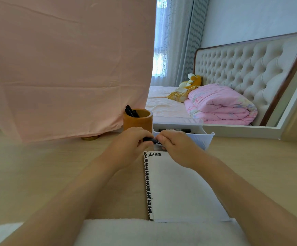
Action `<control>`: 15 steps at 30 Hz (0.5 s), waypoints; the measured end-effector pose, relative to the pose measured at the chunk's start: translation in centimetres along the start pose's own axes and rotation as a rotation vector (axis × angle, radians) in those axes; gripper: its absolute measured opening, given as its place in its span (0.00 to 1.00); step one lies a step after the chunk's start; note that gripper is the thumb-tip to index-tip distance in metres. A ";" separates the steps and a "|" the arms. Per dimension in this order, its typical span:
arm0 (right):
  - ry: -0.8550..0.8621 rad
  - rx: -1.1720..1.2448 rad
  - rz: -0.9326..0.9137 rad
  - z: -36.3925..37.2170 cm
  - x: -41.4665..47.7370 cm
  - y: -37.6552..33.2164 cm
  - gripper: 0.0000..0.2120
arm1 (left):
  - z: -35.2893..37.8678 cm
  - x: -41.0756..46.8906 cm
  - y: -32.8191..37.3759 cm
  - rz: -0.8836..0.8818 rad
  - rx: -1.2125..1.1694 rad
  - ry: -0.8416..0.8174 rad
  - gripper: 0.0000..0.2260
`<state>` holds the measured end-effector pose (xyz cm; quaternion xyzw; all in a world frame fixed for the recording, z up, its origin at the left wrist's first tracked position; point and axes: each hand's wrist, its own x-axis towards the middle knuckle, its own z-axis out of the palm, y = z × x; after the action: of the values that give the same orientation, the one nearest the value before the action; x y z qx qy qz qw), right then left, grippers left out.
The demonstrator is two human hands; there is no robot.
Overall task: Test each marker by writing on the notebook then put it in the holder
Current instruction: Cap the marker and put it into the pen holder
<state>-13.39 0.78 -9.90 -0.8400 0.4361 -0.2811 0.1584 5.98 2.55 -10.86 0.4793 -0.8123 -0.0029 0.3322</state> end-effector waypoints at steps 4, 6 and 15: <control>-0.085 -0.053 0.035 0.4 0.2 0.5 0.12 | 0.6 -0.8 -1.7 -0.122 -0.048 -0.007 0.11; -0.073 -0.063 0.061 0.3 0.3 0.7 0.11 | 1.0 -1.2 -2.8 -0.191 -0.061 -0.047 0.12; 0.251 0.146 0.106 -1.8 3.3 -3.0 0.06 | 2.4 -2.3 -4.8 -0.257 0.021 -0.150 0.13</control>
<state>-11.02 -0.27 -5.82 -0.7604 0.4747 -0.4061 0.1779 9.17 0.99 -15.49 0.5813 -0.7669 -0.0725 0.2623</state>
